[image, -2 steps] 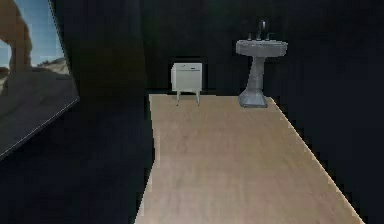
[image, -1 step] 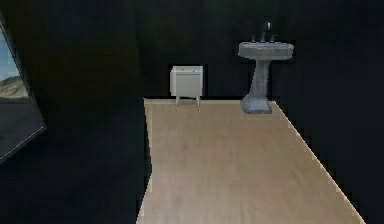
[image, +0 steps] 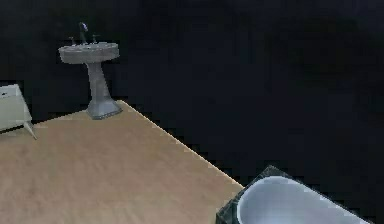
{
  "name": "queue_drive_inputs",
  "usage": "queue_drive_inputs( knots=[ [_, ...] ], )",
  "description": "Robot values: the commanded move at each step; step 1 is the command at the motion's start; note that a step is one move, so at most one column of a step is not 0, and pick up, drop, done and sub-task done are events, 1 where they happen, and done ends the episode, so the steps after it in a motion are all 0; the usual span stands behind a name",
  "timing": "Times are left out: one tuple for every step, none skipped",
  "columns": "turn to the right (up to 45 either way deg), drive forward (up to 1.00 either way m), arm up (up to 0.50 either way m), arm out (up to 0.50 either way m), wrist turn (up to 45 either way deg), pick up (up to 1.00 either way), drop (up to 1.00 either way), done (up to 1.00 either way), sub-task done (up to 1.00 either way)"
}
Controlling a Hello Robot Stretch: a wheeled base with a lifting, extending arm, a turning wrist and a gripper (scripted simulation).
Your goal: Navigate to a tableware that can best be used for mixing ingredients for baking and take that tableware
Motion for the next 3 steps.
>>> queue_drive_inputs(
  knots=[
    [45.0,0.00,0.00,0.00,0.0,0.00,0.00,0.00,0.00],
    [0.0,0.10,0.00,0.00,0.0,0.00,0.00,0.00,0.00],
    [-45.0,0.00,0.00,0.00,0.0,0.00,0.00,0.00,0.00]
  ],
)
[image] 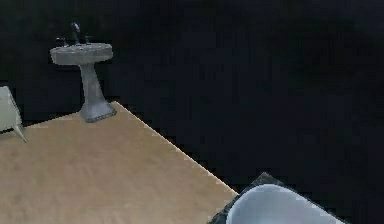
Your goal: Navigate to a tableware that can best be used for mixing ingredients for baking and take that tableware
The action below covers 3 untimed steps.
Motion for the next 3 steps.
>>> queue_drive_inputs(
  knots=[
    [-42.0,0.00,0.00,0.00,0.0,0.00,0.00,0.00,0.00],
    [0.0,1.00,0.00,0.00,0.0,0.00,0.00,0.00,0.00],
    [-3.0,0.00,0.00,0.00,0.0,0.00,0.00,0.00,0.00]
  ],
)
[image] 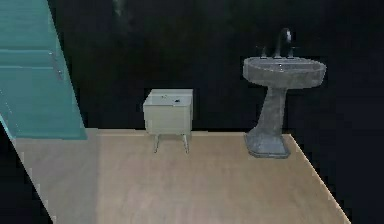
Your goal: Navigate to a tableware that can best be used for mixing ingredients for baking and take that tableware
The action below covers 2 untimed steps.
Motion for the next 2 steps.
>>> queue_drive_inputs(
  knots=[
    [0.0,0.65,0.00,0.00,0.0,0.00,0.00,0.00,0.00],
    [-36.0,0.00,0.00,0.00,0.0,0.00,0.00,0.00,0.00]
  ],
)
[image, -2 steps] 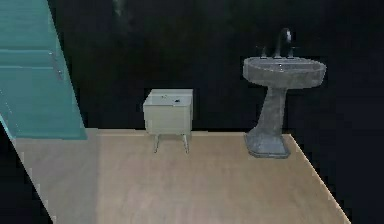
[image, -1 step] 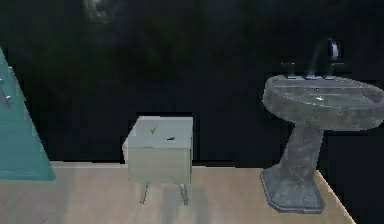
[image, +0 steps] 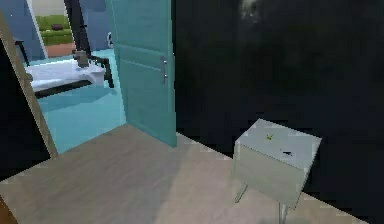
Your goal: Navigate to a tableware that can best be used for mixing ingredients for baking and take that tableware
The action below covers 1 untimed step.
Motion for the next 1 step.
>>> queue_drive_inputs(
  knots=[
    [0.0,0.15,0.00,0.00,0.0,0.00,0.00,0.00,0.00]
  ],
)
